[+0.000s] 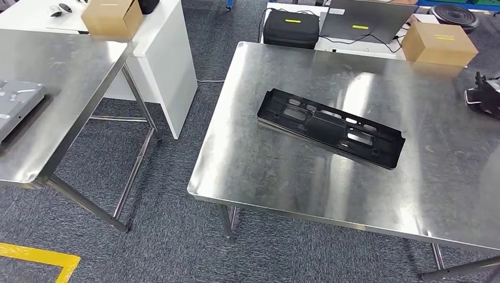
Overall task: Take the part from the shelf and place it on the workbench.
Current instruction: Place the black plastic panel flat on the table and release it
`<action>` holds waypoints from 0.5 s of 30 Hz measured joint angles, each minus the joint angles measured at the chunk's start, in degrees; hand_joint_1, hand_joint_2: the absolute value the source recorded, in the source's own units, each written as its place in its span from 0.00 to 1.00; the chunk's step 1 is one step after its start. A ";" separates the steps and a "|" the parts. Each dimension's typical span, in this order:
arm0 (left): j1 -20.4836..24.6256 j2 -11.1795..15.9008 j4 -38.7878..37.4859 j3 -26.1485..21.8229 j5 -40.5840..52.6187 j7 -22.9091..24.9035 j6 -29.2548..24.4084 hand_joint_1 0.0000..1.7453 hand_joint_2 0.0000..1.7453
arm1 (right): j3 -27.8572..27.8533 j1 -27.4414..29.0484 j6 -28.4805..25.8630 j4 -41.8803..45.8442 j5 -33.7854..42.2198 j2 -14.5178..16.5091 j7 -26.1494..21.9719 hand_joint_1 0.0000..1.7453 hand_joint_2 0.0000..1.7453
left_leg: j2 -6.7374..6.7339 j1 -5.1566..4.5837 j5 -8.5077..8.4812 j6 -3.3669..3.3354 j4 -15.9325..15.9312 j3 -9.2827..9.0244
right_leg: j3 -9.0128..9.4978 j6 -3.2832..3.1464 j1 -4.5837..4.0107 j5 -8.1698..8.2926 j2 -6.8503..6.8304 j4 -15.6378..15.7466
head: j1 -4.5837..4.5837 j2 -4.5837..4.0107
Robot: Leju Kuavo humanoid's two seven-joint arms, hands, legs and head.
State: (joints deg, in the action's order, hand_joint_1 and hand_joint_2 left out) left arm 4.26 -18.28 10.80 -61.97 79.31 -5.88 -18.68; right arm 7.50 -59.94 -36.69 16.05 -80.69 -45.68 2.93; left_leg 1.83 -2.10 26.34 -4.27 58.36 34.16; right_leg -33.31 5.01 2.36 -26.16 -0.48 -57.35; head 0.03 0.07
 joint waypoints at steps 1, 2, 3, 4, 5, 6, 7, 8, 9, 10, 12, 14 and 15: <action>-0.01 -0.01 0.00 0.74 0.25 -0.32 0.16 0.00 1.00 | -1.40 2.13 -0.75 0.32 1.97 -1.89 -1.24 0.00 1.00 | 0.09 0.00 0.03 -0.04 0.00 0.00 | 0.09 0.09 0.00 -0.06 -0.11 0.03 | -0.01 0.00; -0.03 -0.03 0.00 1.40 0.39 -0.61 0.32 0.00 1.00 | -2.99 4.24 -1.37 0.68 3.87 -3.73 -2.52 0.00 1.00 | 0.19 0.00 0.05 -0.07 0.00 0.01 | 0.16 0.17 0.00 -0.11 -0.22 0.03 | -0.02 0.00; -0.05 -0.04 0.00 1.93 0.42 -0.82 0.53 0.00 0.75 | -4.52 6.19 -1.81 0.99 5.42 -5.30 -3.56 0.00 1.00 | 0.28 -0.01 0.06 -0.08 -0.01 0.01 | 0.19 0.21 0.01 -0.13 -0.30 0.03 | -0.02 0.00; -0.06 -0.06 0.00 2.37 0.42 -1.04 0.81 0.00 0.50 | -5.93 8.08 -2.09 1.27 6.57 -6.70 -4.16 0.00 1.00 | 0.32 -0.02 0.09 -0.08 -0.01 -0.01 | 0.20 0.22 0.01 -0.14 -0.31 0.04 | 0.00 0.00; -0.06 -0.08 0.00 2.80 0.42 -1.34 1.22 0.00 0.25 | -7.34 10.27 -2.34 1.65 7.76 -8.16 -4.63 0.00 1.00 | 0.31 -0.02 0.13 -0.11 -0.01 -0.04 | 0.21 0.23 0.02 -0.15 -0.29 0.04 | 0.01 0.00; -0.06 -0.09 0.00 3.25 0.42 -1.66 1.80 0.00 0.25 | -8.82 13.11 -2.57 2.21 9.19 -9.59 -5.03 0.00 1.00 | 0.32 -0.02 0.18 -0.15 -0.01 -0.09 | 0.26 0.26 0.02 -0.19 -0.31 0.06 | 0.02 0.00; -0.07 -0.10 0.00 3.73 0.42 -1.91 2.47 0.00 0.50 | -10.75 16.61 -2.78 3.13 11.02 -11.06 -5.49 0.00 1.00 | 0.37 -0.02 0.21 -0.19 -0.01 -0.12 | 0.34 0.28 0.01 -0.25 -0.38 0.07 | -0.02 0.00; -0.09 -0.11 -0.01 4.22 0.42 -2.09 3.09 0.00 0.75 | -13.15 20.62 -2.91 4.30 12.87 -12.41 -6.00 0.00 1.00 | 0.44 -0.01 0.25 -0.23 -0.02 -0.13 | 0.42 0.29 0.00 -0.32 -0.48 0.09 | -0.06 0.00; -0.11 -0.11 -0.01 4.67 0.39 -2.21 3.55 0.00 1.00 | -15.93 24.71 -2.97 5.62 14.29 -13.46 -6.43 0.00 1.00 | 0.51 -0.01 0.27 -0.25 -0.03 -0.13 | 0.49 0.30 0.00 -0.37 -0.57 0.10 | -0.09 0.00; -0.12 -0.12 -0.02 5.08 0.34 -2.32 3.81 0.00 1.00 | -18.95 28.63 -3.00 6.95 15.22 -14.23 -6.74 0.00 1.00 | 0.57 -0.02 0.32 -0.25 -0.04 -0.13 | 0.54 0.28 0.00 -0.40 -0.61 0.11 | -0.13 0.00; -0.13 -0.13 -0.05 5.87 0.25 -2.50 4.07 0.00 1.00 | -24.93 35.51 -3.00 9.15 15.73 -15.11 -7.16 0.00 1.00 | 0.58 -0.03 0.44 -0.24 -0.06 -0.19 | 0.56 0.26 0.01 -0.44 -0.53 0.11 | -0.13 0.00; -0.10 -0.13 -0.09 6.90 0.22 -2.52 4.25 0.00 1.00 | -30.81 41.34 -3.00 10.71 15.56 -15.69 -7.65 0.00 1.00 | 0.56 -0.04 0.52 -0.23 -0.06 -0.31 | 0.58 0.27 0.03 -0.49 -0.45 0.11 | -0.12 0.00; -0.09 -0.13 -0.10 7.45 0.09 -2.50 4.21 0.00 1.00 | -33.81 43.96 -2.98 11.31 15.24 -15.89 -8.10 0.00 1.00 | 0.54 -0.05 0.52 -0.22 -0.06 -0.36 | 0.59 0.29 0.04 -0.51 -0.43 0.11 | -0.12 0.00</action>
State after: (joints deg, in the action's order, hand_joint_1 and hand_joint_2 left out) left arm 4.17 -18.40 10.69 -54.51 79.40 -8.39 -14.46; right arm -26.31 -15.97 -39.67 27.35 -65.44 -61.57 -5.17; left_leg 2.37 -2.15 26.86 -4.49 58.29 33.80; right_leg -32.72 5.30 2.39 -26.67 -0.91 -57.24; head -0.09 0.07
